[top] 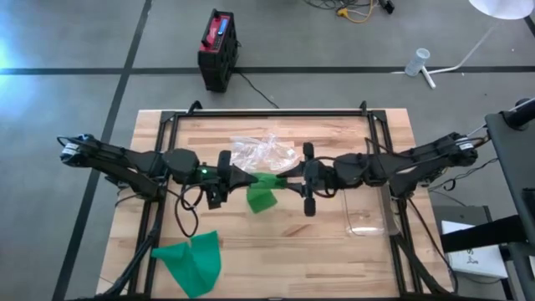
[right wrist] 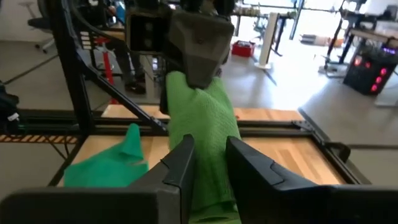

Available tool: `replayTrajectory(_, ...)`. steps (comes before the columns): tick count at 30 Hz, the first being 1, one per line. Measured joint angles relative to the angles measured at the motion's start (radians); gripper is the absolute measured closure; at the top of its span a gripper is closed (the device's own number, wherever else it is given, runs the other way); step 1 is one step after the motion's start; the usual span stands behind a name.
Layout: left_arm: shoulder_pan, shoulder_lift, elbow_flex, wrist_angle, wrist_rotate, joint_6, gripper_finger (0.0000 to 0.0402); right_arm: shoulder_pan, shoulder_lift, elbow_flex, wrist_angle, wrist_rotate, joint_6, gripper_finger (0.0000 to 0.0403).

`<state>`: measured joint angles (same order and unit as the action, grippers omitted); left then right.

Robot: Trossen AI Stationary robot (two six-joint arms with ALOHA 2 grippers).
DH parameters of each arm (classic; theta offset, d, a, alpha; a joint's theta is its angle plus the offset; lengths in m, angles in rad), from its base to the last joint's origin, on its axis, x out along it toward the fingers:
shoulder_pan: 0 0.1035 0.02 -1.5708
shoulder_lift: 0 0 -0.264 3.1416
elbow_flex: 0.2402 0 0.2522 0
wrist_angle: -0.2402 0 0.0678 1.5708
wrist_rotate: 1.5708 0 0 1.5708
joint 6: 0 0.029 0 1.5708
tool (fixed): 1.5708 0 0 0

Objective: Roll bandage
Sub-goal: Roll the green bandage

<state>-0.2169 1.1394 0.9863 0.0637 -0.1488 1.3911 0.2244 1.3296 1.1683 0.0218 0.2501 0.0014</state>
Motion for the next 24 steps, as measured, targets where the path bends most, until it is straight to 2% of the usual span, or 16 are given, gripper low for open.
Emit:
replayTrajectory(5,-0.003,0.003,0.000,-0.001,-0.002,0.000,0.0390,-0.004,0.008,0.000,-0.015,0.000,-0.002,0.0333)
replayTrajectory(11,-0.029,0.000,0.000,0.004,-0.006,-0.001,0.0390,-0.005,-0.028,0.001,-0.079,0.014,-0.002,0.0396)
replayTrajectory(20,-0.050,-0.001,0.000,0.000,-0.017,-0.023,0.0390,-0.002,-0.040,0.003,-0.157,0.031,0.006,0.0402)
replayTrajectory(24,-0.050,-0.003,0.000,-0.014,-0.050,-0.085,0.0390,0.020,-0.047,0.003,-0.186,0.049,-0.107,0.0403)
